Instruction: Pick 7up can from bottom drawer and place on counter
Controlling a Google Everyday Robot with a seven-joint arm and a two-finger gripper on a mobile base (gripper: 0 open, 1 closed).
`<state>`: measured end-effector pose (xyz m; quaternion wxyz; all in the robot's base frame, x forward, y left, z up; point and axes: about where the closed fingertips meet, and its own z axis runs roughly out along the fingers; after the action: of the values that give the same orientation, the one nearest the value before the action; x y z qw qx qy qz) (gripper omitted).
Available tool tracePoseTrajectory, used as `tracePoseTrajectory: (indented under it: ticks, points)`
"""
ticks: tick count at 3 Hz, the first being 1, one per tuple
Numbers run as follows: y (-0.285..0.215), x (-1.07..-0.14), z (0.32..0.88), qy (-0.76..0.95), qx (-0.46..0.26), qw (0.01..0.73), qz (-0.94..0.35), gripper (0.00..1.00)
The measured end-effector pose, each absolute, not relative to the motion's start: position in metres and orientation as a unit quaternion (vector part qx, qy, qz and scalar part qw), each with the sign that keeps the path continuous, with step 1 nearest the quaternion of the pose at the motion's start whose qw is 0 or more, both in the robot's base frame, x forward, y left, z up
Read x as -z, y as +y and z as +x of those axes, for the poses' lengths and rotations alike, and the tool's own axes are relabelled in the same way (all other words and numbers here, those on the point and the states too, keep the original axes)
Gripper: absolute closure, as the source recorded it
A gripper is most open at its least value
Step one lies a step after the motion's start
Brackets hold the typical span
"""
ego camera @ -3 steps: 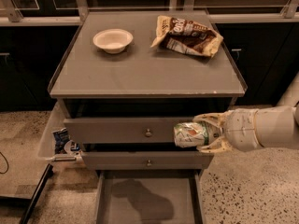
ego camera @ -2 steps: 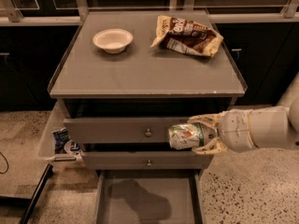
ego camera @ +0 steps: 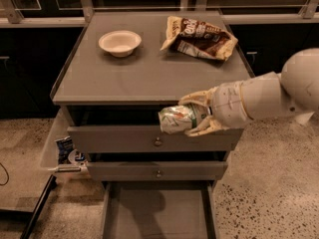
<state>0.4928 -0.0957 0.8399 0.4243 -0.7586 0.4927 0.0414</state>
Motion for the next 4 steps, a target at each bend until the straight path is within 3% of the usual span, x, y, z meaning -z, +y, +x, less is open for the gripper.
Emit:
tracePoseTrajectory:
  ticks: [2, 4]
  points:
    - [-0.040, -0.902, 0.548, 0.468, -0.075, 0.437, -0.764, 1.00]
    - [-0.073, -0.914, 0.630, 0.533, -0.075, 0.472, -0.698, 1.00]
